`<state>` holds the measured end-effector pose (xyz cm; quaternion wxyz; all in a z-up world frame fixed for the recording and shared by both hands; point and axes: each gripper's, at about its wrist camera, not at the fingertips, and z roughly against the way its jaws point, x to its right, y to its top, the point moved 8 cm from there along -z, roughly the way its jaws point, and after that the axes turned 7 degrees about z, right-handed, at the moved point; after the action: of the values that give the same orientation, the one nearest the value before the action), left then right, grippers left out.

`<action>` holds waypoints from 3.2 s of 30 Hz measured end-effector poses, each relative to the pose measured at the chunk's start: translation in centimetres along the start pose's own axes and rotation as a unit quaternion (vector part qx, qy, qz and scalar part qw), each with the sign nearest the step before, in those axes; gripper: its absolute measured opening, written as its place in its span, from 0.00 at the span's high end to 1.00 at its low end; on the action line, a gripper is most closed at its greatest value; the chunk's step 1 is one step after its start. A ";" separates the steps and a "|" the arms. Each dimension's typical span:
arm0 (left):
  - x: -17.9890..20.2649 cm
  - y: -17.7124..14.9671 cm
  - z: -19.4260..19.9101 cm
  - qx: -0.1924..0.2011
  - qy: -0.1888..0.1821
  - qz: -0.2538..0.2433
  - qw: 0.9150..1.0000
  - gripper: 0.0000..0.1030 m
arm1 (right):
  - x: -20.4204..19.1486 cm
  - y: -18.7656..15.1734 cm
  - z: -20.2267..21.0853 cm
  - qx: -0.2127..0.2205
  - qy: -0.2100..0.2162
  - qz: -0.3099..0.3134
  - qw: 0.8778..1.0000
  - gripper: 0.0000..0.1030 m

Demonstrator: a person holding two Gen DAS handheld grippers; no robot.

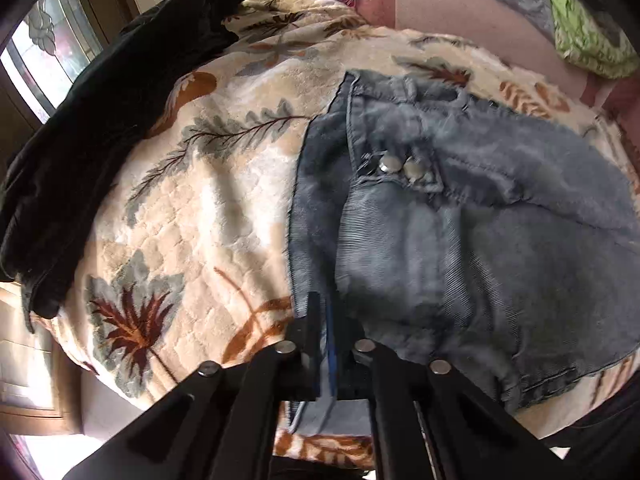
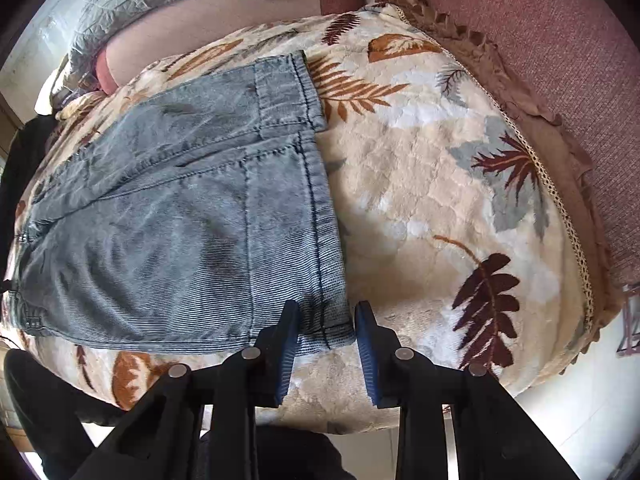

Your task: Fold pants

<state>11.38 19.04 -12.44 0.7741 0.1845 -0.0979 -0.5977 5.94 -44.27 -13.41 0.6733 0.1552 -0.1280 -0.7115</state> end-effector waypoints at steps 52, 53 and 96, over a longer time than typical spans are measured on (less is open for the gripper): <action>4.9 19.4 -6.5 -0.016 -0.183 0.184 0.966 0.42 | -0.6 25.1 -5.4 0.050 0.177 -0.130 0.974 0.22; 5.1 19.8 -7.1 -0.021 -0.180 0.184 0.966 0.42 | -0.6 26.1 -6.2 0.046 0.172 -0.127 0.976 0.22; -0.9 -0.9 6.2 0.057 -0.253 0.049 0.965 0.94 | 0.6 6.8 4.0 0.121 0.189 -0.001 0.974 0.81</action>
<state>8.00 18.69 -7.07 0.7407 0.0656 -0.3332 -0.5797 10.62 -45.37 -7.10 0.6611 0.3672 -0.0833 -0.6490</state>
